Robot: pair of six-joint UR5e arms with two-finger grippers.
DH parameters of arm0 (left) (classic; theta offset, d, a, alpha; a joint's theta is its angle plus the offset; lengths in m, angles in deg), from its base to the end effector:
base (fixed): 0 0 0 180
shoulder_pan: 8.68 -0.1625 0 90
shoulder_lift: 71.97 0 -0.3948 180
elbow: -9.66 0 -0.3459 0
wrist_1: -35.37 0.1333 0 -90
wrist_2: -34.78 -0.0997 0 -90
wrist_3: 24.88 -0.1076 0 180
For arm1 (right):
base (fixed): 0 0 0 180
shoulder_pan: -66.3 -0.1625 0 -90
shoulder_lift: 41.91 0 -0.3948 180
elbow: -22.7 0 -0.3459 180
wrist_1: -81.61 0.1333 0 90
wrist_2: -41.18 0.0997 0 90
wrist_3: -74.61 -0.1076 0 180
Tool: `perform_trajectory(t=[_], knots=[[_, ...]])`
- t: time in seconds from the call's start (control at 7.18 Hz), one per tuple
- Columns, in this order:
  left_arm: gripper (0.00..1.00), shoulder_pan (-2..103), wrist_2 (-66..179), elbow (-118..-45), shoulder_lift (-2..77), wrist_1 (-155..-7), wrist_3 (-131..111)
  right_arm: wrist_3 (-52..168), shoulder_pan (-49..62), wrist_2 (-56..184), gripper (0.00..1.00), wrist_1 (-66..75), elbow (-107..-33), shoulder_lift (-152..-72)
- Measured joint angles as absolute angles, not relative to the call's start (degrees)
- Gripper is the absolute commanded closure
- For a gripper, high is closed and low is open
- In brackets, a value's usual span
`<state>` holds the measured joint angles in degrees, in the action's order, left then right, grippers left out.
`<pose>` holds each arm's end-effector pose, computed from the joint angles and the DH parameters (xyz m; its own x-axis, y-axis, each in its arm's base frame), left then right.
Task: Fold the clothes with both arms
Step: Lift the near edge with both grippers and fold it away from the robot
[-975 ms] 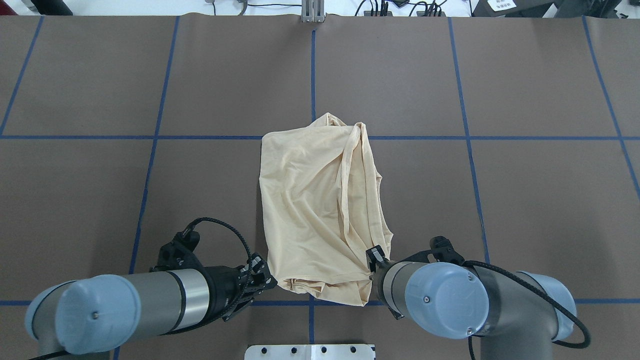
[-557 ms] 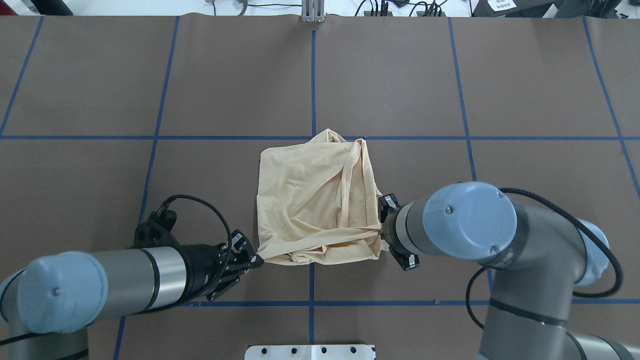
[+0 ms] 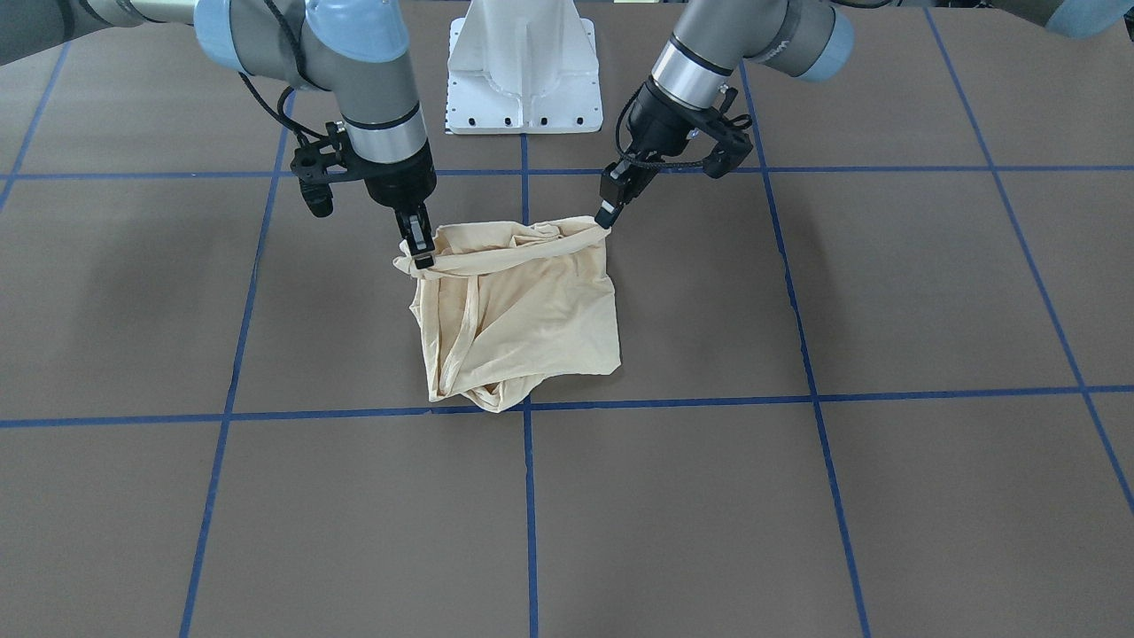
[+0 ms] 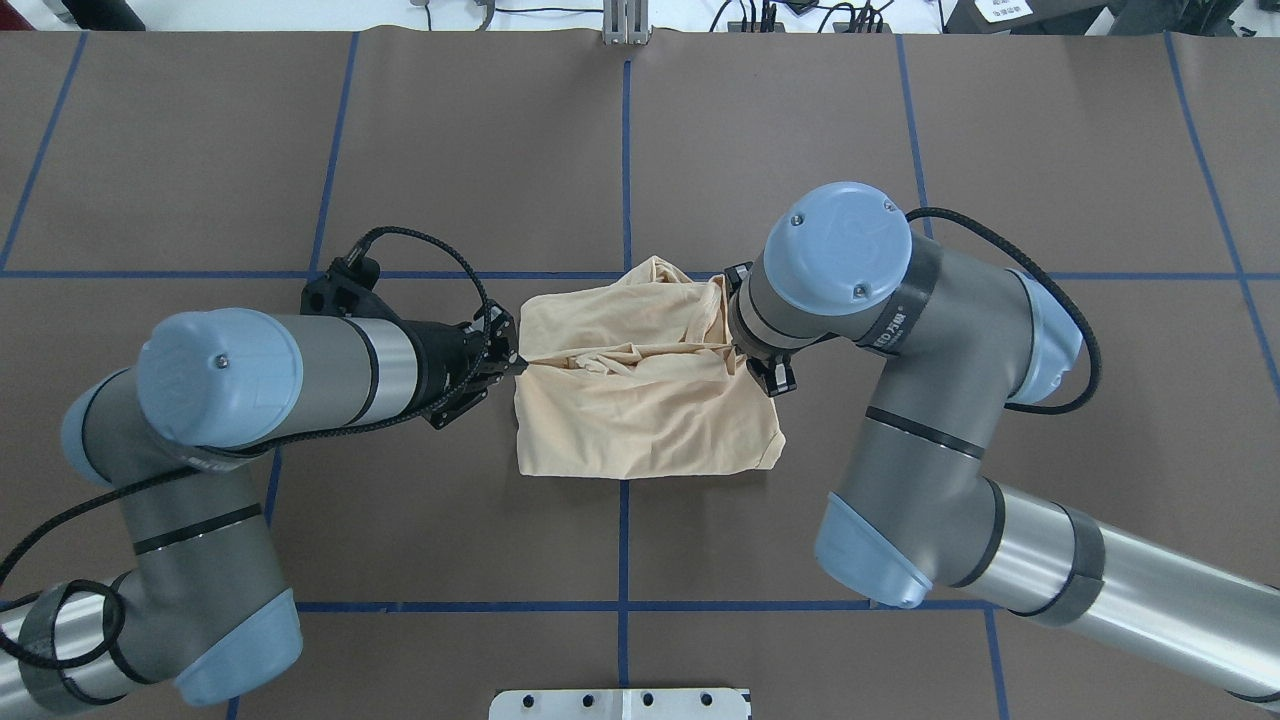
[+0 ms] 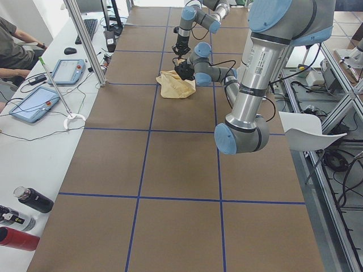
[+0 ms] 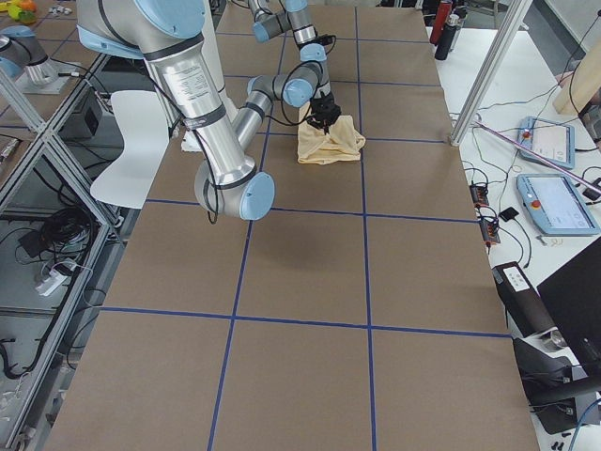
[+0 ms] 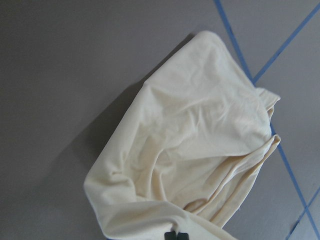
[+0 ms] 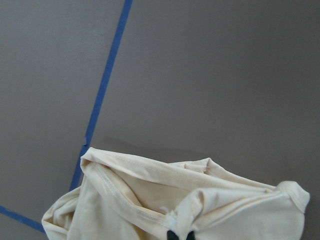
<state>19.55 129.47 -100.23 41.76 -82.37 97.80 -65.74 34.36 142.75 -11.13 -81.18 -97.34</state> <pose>0.4193 -0.3664 0.2251 0.0193 -0.6212 -0.7834 0.4914 0.6883 -0.5336 -0.4488 -0.4114 0.2310 0.0729 0.9343 0.3489 -0.7092 0.2945 -0.6405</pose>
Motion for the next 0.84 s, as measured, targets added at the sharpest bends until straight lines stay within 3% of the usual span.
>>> perform_trajectory(t=[0.56, 0.7, 0.84], knots=[[1.0, 26.0, 129.4, -87.4, 47.3, -86.1, 91.1, -59.3, 31.0, 144.2, 1.0, -7.8, -68.7, -91.4], [1.0, 27.0, 129.3, -83.4, 48.6, -88.8, 90.5, -57.5, 30.1, 145.0, 0.75, -7.4, -66.5, -90.4], [0.89, 27.7, 129.2, -80.2, 49.9, -90.6, 90.0, -56.0, 29.3, 145.6, 0.46, -5.7, -63.4, -89.1]])
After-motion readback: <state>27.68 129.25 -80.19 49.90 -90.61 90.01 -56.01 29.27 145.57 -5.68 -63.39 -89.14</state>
